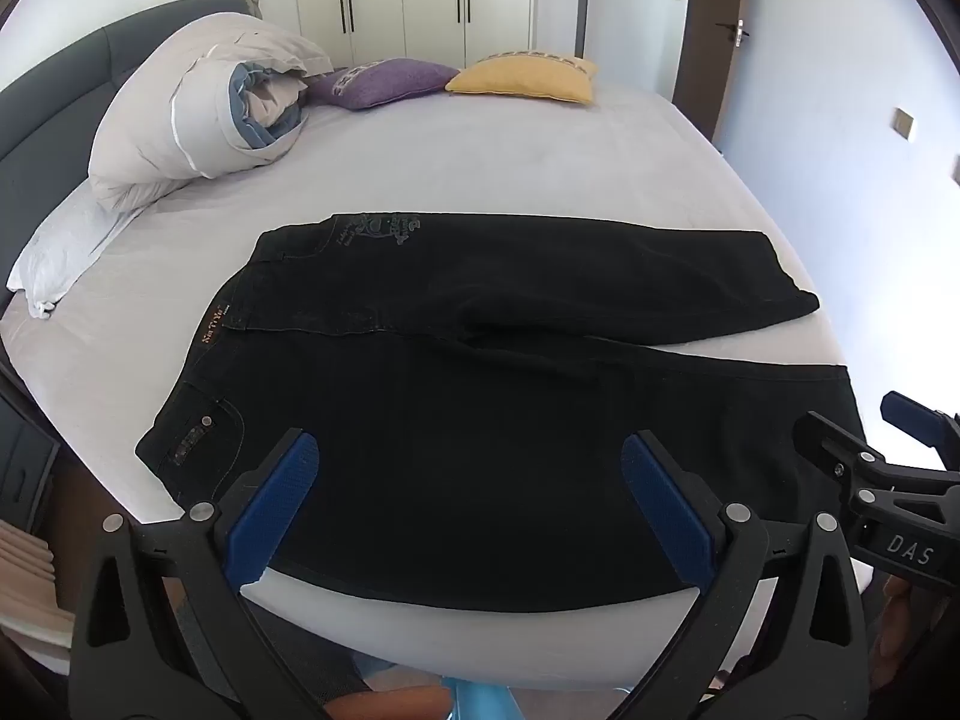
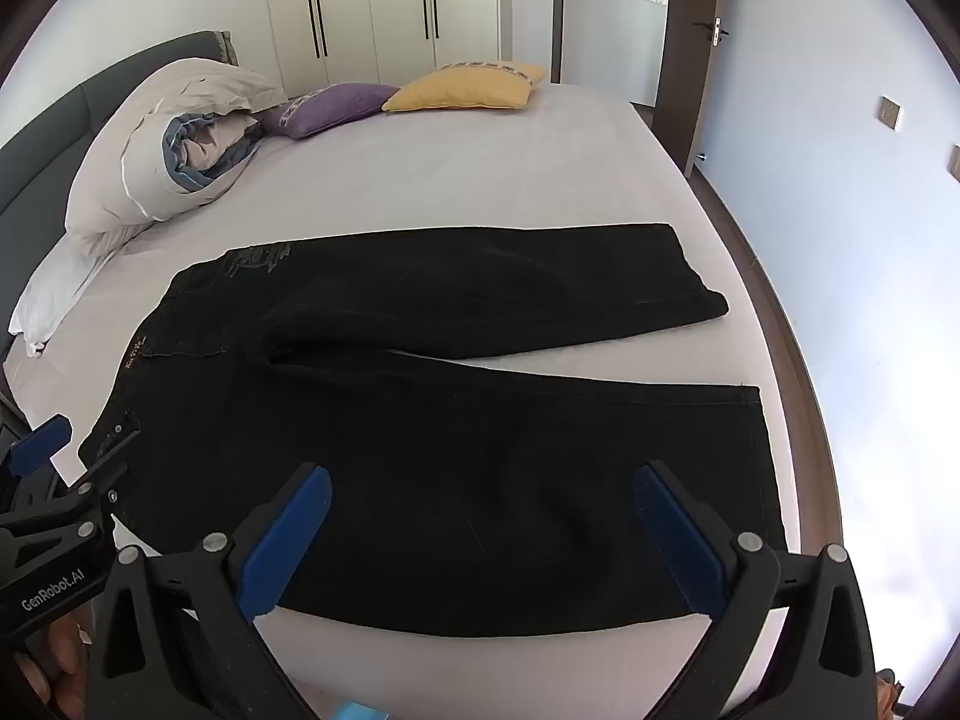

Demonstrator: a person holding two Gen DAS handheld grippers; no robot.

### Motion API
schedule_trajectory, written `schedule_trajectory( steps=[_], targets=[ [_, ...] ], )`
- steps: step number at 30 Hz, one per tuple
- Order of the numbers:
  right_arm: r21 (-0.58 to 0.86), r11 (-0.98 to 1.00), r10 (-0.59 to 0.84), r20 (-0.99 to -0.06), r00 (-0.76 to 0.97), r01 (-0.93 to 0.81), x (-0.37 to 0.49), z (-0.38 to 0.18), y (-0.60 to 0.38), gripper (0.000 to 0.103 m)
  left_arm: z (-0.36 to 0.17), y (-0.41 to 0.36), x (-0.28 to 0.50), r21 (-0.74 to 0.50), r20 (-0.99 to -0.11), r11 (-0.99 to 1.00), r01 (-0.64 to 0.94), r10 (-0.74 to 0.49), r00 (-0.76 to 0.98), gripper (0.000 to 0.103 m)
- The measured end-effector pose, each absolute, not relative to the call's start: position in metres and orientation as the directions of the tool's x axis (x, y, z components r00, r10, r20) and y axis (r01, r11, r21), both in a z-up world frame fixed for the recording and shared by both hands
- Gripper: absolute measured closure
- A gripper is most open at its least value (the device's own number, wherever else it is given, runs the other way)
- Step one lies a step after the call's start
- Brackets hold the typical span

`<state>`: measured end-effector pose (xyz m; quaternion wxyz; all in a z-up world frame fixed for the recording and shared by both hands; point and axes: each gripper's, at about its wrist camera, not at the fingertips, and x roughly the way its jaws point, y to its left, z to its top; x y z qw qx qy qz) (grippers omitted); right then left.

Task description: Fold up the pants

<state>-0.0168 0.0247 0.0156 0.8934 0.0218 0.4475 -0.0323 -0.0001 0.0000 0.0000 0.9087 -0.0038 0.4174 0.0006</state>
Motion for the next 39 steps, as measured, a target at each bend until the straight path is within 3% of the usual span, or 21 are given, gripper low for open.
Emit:
schedule_trajectory(
  steps=[39],
  targets=[
    [0.014, 0.997, -0.032, -0.802, 0.596, 0.072, -0.018, 0.01, 0.028, 0.0, -0.014, 0.008, -0.003, 0.0, -0.769, 1.0, -0.006, 0.004, 0.639, 0.0]
  ],
)
